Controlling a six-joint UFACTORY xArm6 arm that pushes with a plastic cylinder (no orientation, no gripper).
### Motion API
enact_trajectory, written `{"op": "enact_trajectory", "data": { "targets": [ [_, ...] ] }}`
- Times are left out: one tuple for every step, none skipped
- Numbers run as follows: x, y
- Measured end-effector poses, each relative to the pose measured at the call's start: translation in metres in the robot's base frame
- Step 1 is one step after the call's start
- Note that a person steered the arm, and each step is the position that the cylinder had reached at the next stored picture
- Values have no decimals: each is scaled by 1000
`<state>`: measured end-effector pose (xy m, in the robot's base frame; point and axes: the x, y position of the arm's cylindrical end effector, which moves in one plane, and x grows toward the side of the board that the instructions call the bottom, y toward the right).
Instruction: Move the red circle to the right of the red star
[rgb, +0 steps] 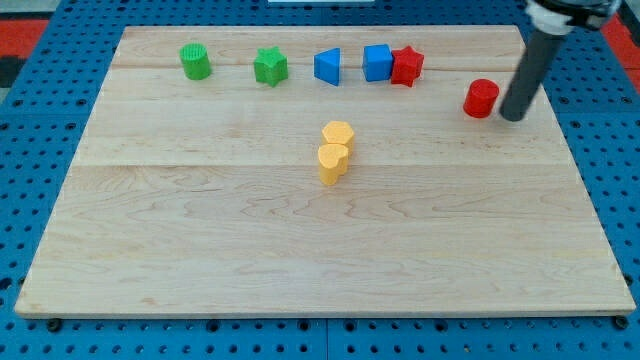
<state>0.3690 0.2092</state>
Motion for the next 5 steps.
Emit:
{"op": "enact_trajectory", "data": {
  "targets": [
    [-8, -20],
    [-8, -20],
    [-22, -18],
    [-46, -18],
    [-58, -11]
  ]
}}
